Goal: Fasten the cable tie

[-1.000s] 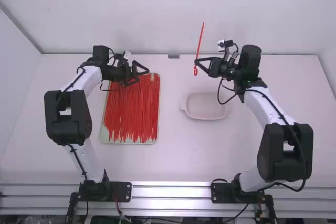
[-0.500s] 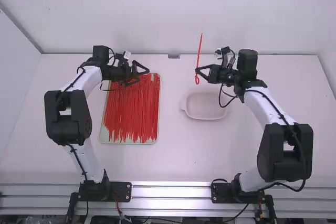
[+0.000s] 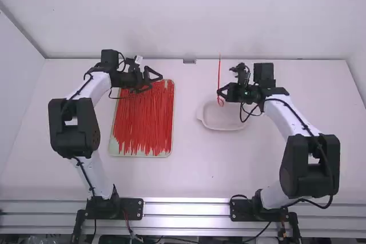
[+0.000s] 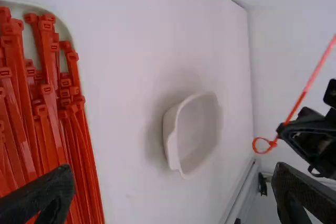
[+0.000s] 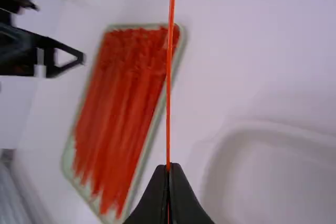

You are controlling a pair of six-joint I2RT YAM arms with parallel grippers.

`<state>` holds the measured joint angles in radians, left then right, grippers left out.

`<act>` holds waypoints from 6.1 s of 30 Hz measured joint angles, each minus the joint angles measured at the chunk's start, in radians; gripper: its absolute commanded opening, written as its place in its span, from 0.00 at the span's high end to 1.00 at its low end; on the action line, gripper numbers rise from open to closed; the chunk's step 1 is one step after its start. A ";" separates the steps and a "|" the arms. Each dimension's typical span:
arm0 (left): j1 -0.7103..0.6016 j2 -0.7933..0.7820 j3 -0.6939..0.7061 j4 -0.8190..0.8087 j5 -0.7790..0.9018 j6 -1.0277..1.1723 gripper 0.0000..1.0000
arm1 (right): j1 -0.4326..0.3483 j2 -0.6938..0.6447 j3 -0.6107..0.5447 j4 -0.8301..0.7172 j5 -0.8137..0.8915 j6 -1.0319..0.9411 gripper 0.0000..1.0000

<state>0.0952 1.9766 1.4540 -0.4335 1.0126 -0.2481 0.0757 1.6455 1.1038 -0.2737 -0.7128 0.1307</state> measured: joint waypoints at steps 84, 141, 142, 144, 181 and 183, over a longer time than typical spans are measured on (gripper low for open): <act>0.000 -0.025 0.000 0.080 -0.060 0.114 0.01 | 0.057 -0.013 -0.070 0.241 0.353 0.040 0.00; -0.097 -0.278 0.000 -0.211 -0.725 0.218 0.01 | 0.158 -0.130 0.021 -0.182 0.586 0.020 0.00; -0.097 -0.279 0.000 -0.212 -0.730 0.219 0.01 | 0.158 -0.131 0.021 -0.182 0.586 0.020 0.00; -0.095 -0.280 0.000 -0.211 -0.734 0.219 0.01 | 0.158 -0.131 0.021 -0.182 0.586 0.019 0.00; -0.095 -0.879 -0.548 0.374 -1.000 0.242 0.64 | -0.078 -0.755 -0.543 0.271 0.711 -0.134 0.66; -0.095 -0.913 -0.582 0.407 -1.000 0.242 0.68 | -0.078 -0.787 -0.579 0.271 0.711 -0.133 0.70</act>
<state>-0.0002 1.0637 0.8719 -0.0265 0.0128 -0.0059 -0.0021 0.8585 0.5251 -0.0025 -0.0017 -0.0025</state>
